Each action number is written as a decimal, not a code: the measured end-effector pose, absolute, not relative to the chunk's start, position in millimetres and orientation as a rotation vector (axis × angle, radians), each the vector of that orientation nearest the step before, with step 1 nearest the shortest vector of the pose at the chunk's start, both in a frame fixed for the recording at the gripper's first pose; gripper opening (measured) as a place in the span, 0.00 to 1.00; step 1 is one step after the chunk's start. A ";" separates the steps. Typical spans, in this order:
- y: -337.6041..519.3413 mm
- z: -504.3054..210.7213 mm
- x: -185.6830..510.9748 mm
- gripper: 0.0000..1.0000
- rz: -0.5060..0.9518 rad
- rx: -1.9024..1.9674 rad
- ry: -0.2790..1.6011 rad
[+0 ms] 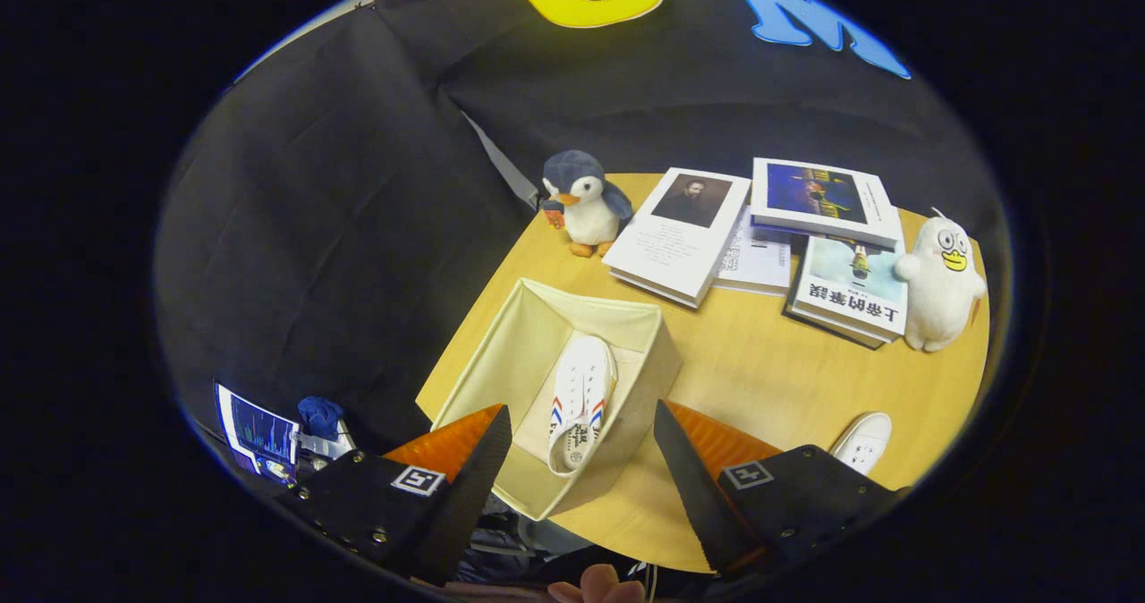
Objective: Open the storage box then place both shoes into the box .Put the left shoe in first, then the right shoe, with the right side of both shoes facing outward in a uniform manner.
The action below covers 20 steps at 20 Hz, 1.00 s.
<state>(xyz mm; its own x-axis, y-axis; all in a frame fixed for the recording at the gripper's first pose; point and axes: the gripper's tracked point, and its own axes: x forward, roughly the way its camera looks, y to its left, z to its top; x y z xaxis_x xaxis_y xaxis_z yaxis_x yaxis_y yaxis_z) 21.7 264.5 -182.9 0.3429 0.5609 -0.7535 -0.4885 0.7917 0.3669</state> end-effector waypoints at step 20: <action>35.7 -260.3 8.3 0.97 0.297 0.245 1.028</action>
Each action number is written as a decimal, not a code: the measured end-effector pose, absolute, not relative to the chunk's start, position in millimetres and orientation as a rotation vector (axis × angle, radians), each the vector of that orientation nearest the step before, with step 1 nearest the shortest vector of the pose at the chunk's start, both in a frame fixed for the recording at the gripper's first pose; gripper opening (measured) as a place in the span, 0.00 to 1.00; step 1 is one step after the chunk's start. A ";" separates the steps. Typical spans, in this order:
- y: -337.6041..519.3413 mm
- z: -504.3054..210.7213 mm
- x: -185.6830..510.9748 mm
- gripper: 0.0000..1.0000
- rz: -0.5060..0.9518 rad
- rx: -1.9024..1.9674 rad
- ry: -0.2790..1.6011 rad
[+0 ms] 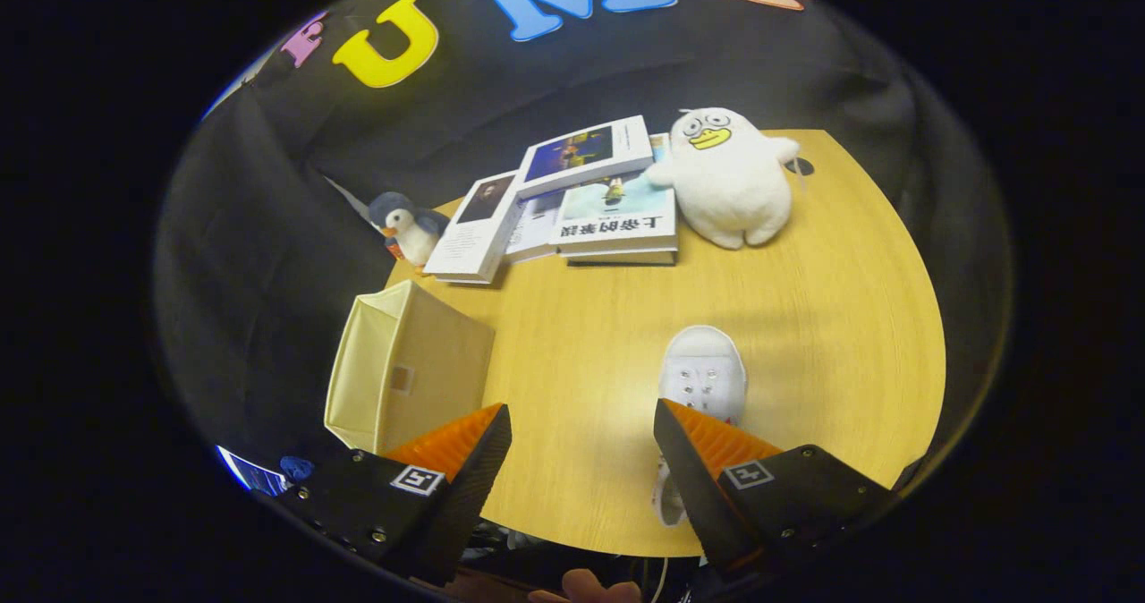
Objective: Open the storage box then place both shoes into the box .Put the left shoe in first, then the right shoe, with the right side of both shoes facing outward in a uniform manner.
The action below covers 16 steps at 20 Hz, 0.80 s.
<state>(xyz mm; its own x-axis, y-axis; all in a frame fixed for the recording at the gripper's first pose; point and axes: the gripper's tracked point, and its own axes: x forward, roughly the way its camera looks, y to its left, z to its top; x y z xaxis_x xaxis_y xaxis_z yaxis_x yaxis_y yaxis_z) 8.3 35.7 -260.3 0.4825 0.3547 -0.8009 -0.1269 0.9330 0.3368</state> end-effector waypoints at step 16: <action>-44.1 -371.6 -15.2 0.96 0.183 0.201 1.174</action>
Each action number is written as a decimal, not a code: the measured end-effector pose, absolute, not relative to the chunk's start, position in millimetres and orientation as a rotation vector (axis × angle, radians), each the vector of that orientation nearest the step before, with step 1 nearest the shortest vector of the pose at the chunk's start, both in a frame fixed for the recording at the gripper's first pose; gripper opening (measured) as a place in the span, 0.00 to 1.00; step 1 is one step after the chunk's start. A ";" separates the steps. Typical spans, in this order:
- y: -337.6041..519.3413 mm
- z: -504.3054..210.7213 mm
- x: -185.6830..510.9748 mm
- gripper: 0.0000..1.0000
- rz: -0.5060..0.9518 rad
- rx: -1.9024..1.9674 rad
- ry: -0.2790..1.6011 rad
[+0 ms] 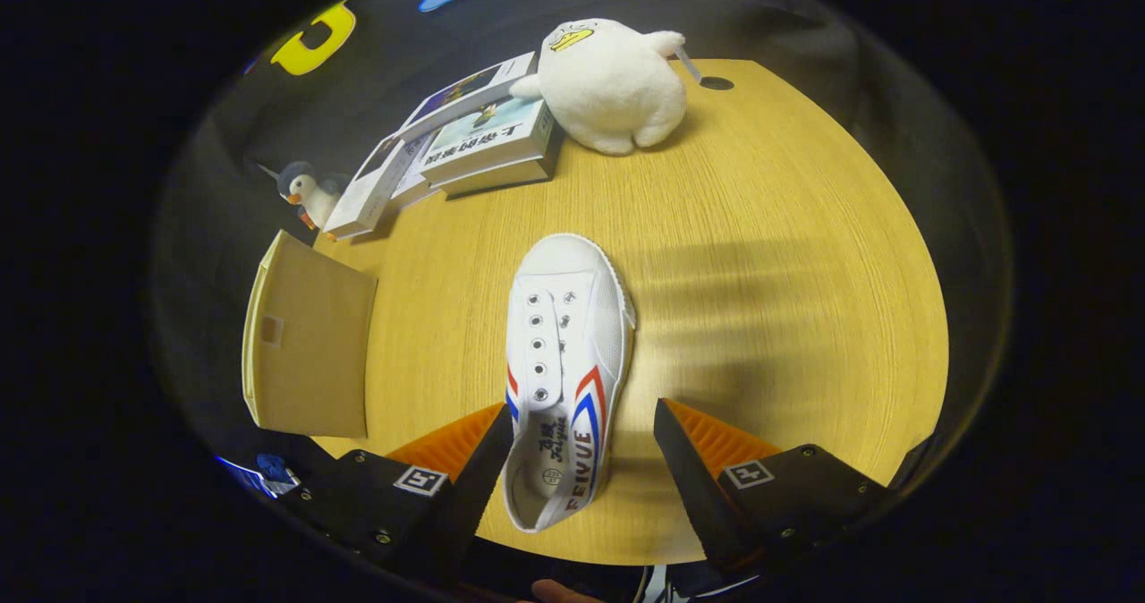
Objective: Open the storage box then place both shoes into the box .Put the left shoe in first, then the right shoe, with the right side of both shoes facing outward in a uniform manner.
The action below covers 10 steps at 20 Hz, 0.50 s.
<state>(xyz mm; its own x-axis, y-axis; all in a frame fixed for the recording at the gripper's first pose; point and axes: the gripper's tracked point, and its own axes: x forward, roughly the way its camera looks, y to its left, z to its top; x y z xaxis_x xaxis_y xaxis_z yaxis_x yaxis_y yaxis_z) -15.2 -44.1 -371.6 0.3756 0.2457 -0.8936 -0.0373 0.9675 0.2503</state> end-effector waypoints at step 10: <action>-34.5 -407.3 -14.6 0.69 0.208 0.207 1.260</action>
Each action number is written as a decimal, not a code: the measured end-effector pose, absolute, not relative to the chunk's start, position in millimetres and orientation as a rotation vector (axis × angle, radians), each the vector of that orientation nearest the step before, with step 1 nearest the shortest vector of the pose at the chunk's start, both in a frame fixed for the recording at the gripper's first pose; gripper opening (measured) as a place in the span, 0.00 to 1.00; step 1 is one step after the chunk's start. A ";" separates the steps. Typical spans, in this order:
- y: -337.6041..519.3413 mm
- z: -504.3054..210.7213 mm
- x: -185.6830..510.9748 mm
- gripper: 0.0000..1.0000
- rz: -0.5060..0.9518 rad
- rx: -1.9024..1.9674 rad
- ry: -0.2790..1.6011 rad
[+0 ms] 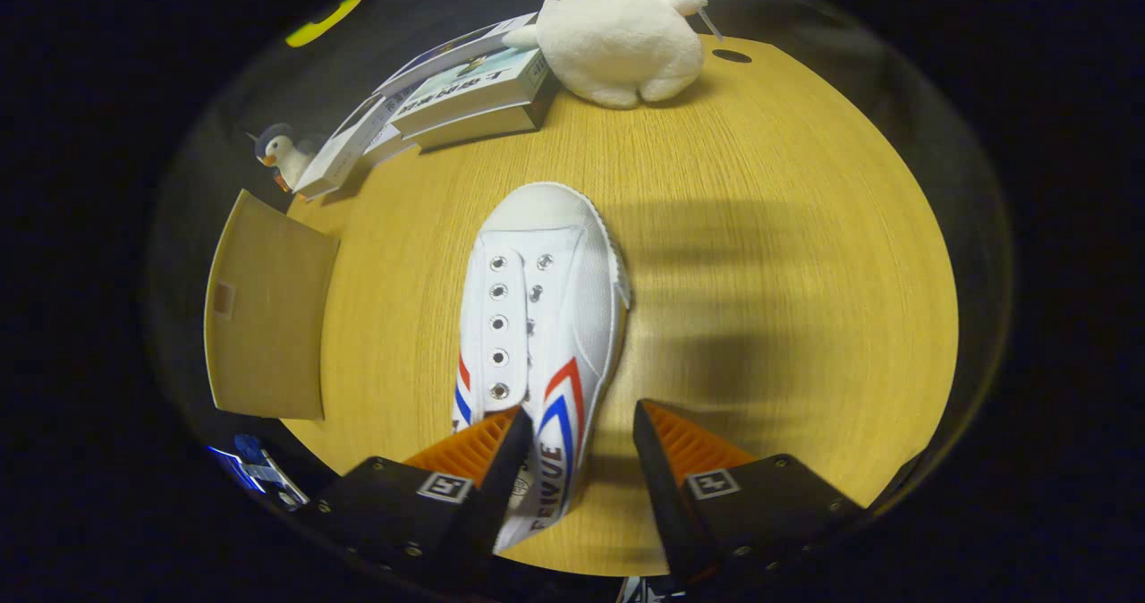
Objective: Open the storage box then place both shoes into the box .Put the left shoe in first, then the right shoe, with the right side of both shoes facing outward in a uniform manner.
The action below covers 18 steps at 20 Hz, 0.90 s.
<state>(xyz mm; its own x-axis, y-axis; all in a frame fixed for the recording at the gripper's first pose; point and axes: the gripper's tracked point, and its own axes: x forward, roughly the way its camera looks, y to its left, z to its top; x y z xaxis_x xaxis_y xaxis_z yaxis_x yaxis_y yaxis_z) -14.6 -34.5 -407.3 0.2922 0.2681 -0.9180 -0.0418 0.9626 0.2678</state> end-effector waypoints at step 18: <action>-15.3 -320.0 -11.8 0.03 0.176 0.273 1.218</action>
<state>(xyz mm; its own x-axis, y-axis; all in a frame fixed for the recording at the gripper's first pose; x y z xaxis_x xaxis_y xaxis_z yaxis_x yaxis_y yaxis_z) -11.8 -15.3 -320.0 0.3380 0.2782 -0.8991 0.0129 0.9538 0.3000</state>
